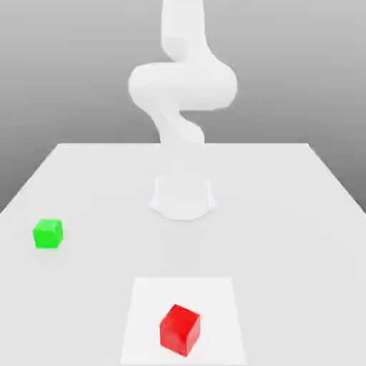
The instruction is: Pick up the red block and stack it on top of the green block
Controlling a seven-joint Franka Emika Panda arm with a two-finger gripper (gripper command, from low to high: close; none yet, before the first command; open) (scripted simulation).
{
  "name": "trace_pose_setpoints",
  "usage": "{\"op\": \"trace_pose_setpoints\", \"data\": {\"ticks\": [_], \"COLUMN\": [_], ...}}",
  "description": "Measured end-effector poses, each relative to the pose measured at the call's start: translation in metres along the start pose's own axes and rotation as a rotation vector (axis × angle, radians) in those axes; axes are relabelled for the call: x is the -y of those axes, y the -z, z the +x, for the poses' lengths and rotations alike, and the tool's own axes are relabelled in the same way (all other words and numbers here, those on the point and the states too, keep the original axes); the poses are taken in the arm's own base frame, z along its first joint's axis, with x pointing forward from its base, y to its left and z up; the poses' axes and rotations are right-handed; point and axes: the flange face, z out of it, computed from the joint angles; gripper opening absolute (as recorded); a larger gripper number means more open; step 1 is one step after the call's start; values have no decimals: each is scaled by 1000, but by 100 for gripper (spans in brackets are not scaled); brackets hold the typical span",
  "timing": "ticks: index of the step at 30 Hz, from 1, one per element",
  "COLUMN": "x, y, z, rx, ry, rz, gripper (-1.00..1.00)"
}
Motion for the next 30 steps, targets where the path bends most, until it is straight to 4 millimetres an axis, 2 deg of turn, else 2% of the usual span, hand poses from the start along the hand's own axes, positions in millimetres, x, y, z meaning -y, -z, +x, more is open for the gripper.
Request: {"op": "trace_pose_setpoints", "data": {"ticks": [3,7,11,15,20,24,28,29,30], "x": [-4,-22,-50,-87,-139,-176,-201,-207,-207], "y": [-66,-148,-222,-287,-353,-392,-429,-437,-437], "z": [-8,-24,-46,-76,-123,-166,-192,-198,-198], "rx": [34,84,141,206,297,373,385,385,385], "ry": [-47,-108,-172,-240,-335,-405,-418,-417,-417], "rz": [-98,-215,-324,-423,-535,-606,-617,-618,-618], "gripper": [0,0,0,0,0,0,0,-100,-100]}}
